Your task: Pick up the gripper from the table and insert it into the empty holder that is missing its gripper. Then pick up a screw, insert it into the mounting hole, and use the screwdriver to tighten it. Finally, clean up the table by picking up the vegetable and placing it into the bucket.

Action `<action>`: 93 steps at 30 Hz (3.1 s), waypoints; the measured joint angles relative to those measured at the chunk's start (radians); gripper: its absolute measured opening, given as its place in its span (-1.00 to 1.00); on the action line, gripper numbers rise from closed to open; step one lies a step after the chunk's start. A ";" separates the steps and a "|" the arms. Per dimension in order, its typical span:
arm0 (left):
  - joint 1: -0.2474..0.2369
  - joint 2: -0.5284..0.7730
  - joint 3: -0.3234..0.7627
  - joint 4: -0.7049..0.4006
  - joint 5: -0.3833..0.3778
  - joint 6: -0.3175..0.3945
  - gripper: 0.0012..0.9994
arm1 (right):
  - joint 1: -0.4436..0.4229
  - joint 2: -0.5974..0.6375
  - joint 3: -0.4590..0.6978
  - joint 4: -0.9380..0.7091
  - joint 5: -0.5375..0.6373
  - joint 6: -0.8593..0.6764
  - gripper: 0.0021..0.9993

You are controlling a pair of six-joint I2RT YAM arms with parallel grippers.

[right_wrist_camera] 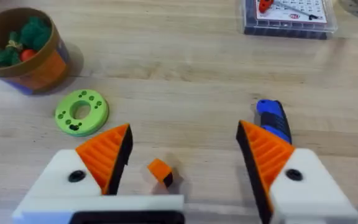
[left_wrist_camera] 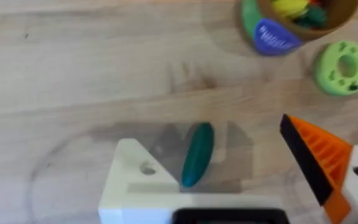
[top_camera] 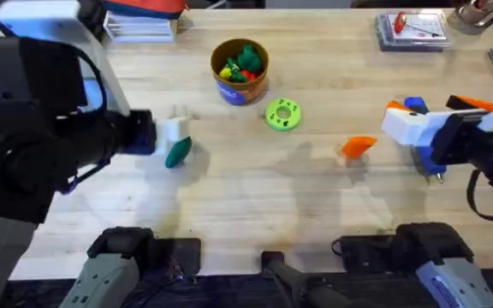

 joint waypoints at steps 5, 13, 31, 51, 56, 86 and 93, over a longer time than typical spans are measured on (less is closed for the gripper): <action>0.000 0.000 0.000 0.207 0.196 -0.006 0.97 | 0.000 0.000 0.000 -0.003 0.000 0.000 0.99; 0.000 0.000 0.001 0.411 0.458 -0.007 0.97 | 0.000 0.000 0.000 -0.003 0.000 0.000 0.99; 0.000 -0.501 -0.284 0.457 0.492 0.017 0.97 | 0.000 0.000 0.000 -0.004 0.000 0.000 0.99; 0.000 -0.775 -0.721 0.844 0.587 -0.019 0.97 | 0.000 0.000 0.000 -0.004 0.000 0.000 0.99; 0.000 -0.776 -0.725 0.796 0.594 -0.023 0.97 | 0.000 0.000 0.000 -0.004 0.000 0.000 0.99; 0.000 -0.775 -0.725 0.789 0.682 -0.026 0.97 | 0.000 0.000 0.000 -0.004 0.000 0.000 0.99; 0.000 -0.775 -0.725 0.789 0.683 -0.026 0.97 | 0.000 0.000 0.000 -0.004 0.000 0.000 0.99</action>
